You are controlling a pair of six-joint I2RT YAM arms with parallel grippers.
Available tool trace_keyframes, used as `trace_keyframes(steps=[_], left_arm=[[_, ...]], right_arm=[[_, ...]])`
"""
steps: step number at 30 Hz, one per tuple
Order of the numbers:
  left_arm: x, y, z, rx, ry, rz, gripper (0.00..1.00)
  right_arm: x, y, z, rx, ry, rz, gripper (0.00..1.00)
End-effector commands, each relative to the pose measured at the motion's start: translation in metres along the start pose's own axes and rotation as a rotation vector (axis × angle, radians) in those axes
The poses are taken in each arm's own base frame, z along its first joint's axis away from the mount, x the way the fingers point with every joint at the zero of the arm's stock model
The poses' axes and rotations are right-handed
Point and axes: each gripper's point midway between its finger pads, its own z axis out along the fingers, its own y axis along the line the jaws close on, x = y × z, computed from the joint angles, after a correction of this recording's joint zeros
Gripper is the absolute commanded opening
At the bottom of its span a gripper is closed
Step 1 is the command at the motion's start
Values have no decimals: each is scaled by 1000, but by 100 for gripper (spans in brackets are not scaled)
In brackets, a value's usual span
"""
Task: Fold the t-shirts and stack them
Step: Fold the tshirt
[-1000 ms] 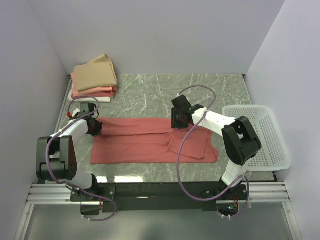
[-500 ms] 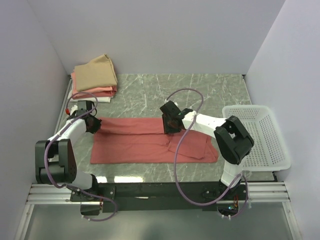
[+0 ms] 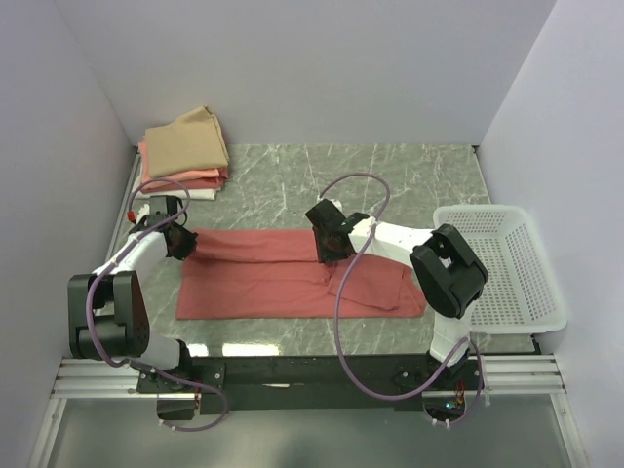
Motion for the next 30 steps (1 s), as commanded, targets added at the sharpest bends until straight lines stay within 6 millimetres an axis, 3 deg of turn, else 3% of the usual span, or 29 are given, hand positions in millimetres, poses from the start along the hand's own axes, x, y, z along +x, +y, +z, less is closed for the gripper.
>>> trace_keyframes(steps=[1,10,13,16,18,30], left_arm=[[-15,-14,-11,50,-31,7,1],[-16,-15,-11,56,-31,7,1],[-17,-17,-12,61,-32,4,1],[-18,-18,-13,64,-32,3,1],[-20,-19,-14,65,-39,3,1],[-30,-19,-26,66,-69,-3,1]], right_arm=[[-14,8,-12,-16,-55,-6,40],[4,2,-2,16,-15,-12,35],[3,1,-2,25,-17,-11,23],[2,0,-4,27,-20,-9,5],[2,-1,-6,31,-20,-10,0],[5,-5,-38,-15,-35,-17,0]])
